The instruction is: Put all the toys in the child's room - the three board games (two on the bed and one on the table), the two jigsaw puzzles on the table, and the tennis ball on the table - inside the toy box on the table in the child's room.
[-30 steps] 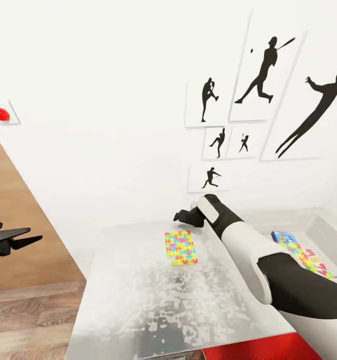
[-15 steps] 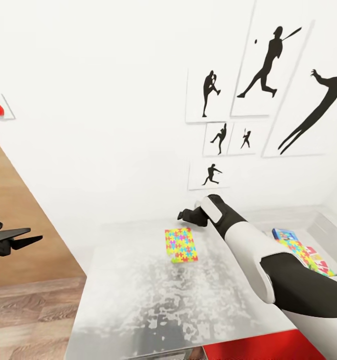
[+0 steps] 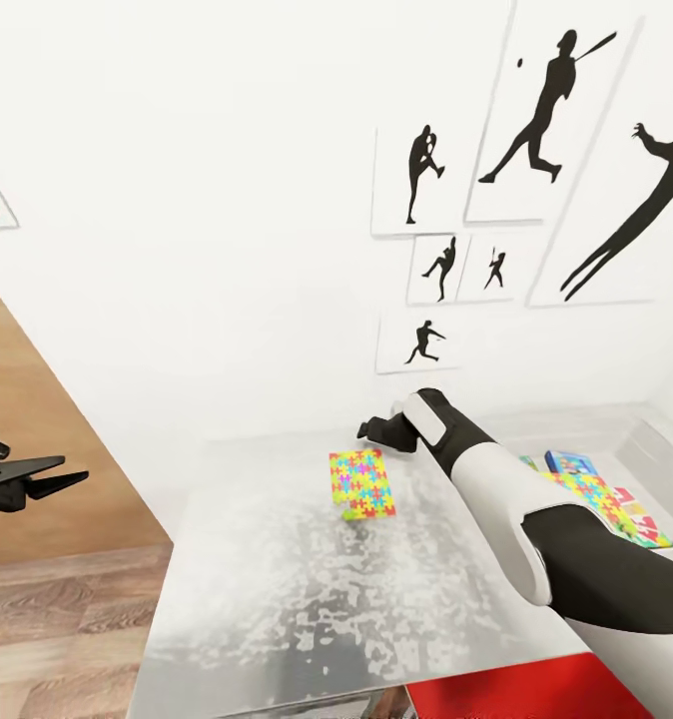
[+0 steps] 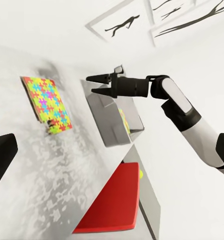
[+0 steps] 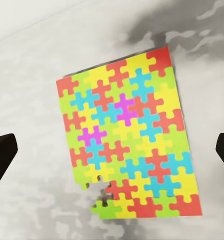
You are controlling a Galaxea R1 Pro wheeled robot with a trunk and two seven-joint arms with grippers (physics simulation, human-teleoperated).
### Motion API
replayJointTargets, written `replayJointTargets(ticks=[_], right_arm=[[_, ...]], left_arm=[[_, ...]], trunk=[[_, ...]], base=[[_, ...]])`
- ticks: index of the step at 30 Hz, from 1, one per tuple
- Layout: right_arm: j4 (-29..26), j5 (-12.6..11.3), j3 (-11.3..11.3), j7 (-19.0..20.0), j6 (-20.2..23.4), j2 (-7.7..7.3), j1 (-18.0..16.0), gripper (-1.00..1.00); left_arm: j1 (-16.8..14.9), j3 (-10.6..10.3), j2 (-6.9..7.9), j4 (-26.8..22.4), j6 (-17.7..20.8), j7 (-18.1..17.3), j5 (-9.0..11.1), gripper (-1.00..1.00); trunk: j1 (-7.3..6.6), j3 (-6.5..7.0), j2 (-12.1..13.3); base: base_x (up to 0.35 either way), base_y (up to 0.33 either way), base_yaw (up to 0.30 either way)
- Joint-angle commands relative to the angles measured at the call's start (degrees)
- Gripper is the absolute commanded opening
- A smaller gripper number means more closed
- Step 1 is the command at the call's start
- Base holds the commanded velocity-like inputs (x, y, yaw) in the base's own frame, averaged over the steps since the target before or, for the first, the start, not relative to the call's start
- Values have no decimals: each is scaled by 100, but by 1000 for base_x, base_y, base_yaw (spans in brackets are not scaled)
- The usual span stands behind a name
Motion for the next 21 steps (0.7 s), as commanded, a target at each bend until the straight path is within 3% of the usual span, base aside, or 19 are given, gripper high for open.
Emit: replayJointTargets(ticks=[1, 21], right_arm=[[-7, -63, 41, -47, 13, -8, -4, 100], [-7, -63, 32, -44, -163, -60, 25, 100]], left_arm=[[-4, -3, 4, -1, 61, -21, 2, 100], [-4, 11, 49, -4, 61, -21, -14, 100]], trunk=[[3, -21, -12], [3, -207, -12]], base=[[0, 0, 0], [0, 0, 0]])
